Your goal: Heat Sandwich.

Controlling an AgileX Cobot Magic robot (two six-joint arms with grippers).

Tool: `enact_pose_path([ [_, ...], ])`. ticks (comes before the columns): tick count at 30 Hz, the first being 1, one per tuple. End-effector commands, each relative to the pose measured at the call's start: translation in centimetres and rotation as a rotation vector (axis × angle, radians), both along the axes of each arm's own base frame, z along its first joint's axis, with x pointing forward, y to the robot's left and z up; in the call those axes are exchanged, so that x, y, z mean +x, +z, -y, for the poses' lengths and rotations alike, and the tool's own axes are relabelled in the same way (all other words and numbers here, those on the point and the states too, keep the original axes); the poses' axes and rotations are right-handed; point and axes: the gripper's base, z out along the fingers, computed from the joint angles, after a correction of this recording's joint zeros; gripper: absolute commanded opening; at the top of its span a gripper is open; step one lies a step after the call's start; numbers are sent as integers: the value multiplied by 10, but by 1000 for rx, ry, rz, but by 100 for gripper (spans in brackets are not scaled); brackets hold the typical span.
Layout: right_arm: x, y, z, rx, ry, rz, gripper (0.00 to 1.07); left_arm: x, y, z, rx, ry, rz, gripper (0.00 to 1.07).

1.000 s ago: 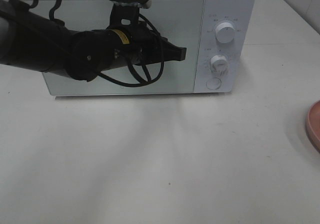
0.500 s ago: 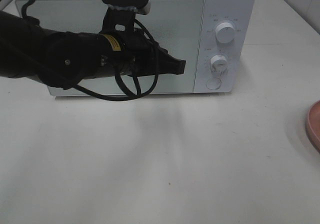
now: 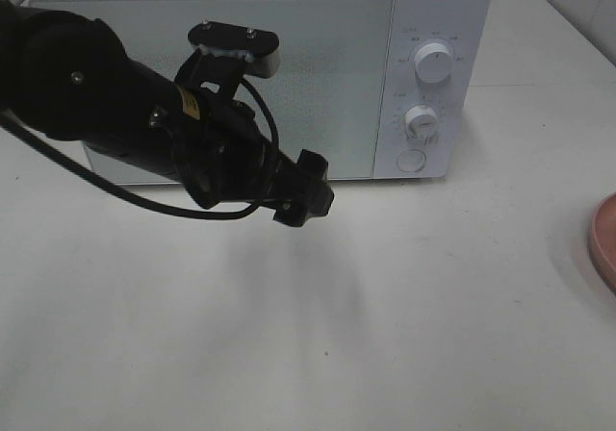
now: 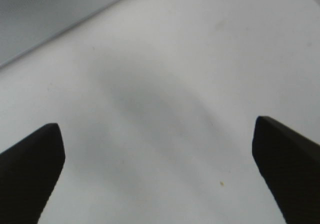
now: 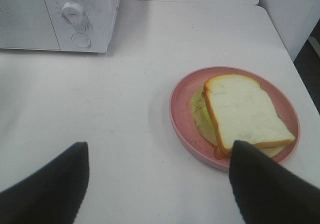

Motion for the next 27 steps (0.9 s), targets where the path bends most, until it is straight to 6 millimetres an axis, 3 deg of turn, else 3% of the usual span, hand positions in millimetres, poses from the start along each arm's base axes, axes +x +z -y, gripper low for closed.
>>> enact_pose_path([
  [1,-4,0,0,10,-7,34,75,-14,7,-7,50,-20,-97,99],
  [7,-4,0,0,11,-7,34,75,-28,21,-19,106,-50,-172,99],
  [13,-4,0,0,11,-7,34,75,-31,34,-34,110,-17,-203,99],
  [17,-4,0,0,11,-7,34,75,-25,46,-57,111,51,-233,99],
  [20,-4,0,0,11,-7,34,75,-21,59,-86,117,124,-262,99],
  [21,-4,0,0,11,-7,34,75,-21,59,-86,117,124,-262,99],
  [25,-4,0,0,11,-7,34,75,-18,78,-127,118,234,-254,99],
  [26,-4,0,0,11,-7,34,75,-18,78,-127,118,234,-254,99],
  [27,-4,0,0,11,-7,34,75,-18,84,-143,129,278,-246,99],
])
